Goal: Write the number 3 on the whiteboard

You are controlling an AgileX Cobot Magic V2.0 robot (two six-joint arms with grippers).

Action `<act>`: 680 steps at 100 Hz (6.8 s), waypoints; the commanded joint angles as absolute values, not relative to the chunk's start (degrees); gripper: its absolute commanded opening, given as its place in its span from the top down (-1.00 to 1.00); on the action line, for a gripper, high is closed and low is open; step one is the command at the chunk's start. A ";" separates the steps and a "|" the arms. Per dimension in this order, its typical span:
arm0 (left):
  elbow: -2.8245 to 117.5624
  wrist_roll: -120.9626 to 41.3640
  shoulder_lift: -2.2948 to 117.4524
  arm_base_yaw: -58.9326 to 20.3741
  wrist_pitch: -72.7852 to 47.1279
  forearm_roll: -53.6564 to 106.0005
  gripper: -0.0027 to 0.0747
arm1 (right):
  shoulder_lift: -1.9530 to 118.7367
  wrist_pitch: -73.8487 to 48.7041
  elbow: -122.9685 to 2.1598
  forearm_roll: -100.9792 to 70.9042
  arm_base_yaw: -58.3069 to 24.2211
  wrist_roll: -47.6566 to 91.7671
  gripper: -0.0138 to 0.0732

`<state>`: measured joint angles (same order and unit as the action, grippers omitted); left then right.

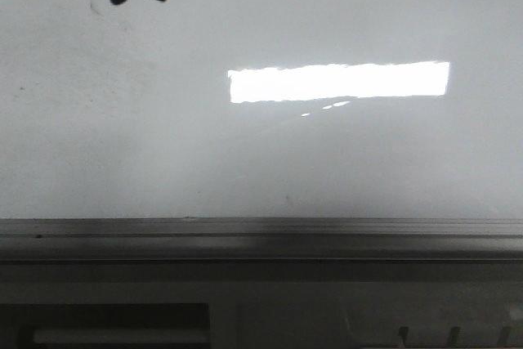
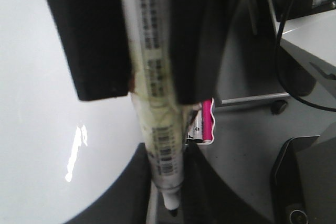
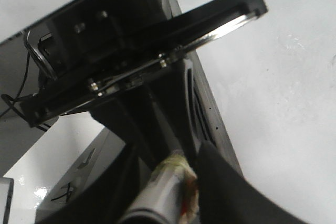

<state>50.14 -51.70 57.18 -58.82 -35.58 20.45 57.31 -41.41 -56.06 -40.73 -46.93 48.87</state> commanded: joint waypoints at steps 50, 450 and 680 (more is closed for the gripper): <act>51.95 -33.30 45.67 -56.06 -24.35 21.64 -0.14 | 57.20 -27.36 -57.94 -32.58 -46.58 48.89 0.82; 53.66 -56.02 51.72 -36.86 -54.16 56.87 0.12 | 58.97 -48.66 -71.83 -40.74 -48.60 54.05 0.80; 33.09 -40.61 60.54 -37.81 -8.40 64.92 0.99 | 48.10 -33.00 -59.14 -33.87 -34.67 47.28 0.82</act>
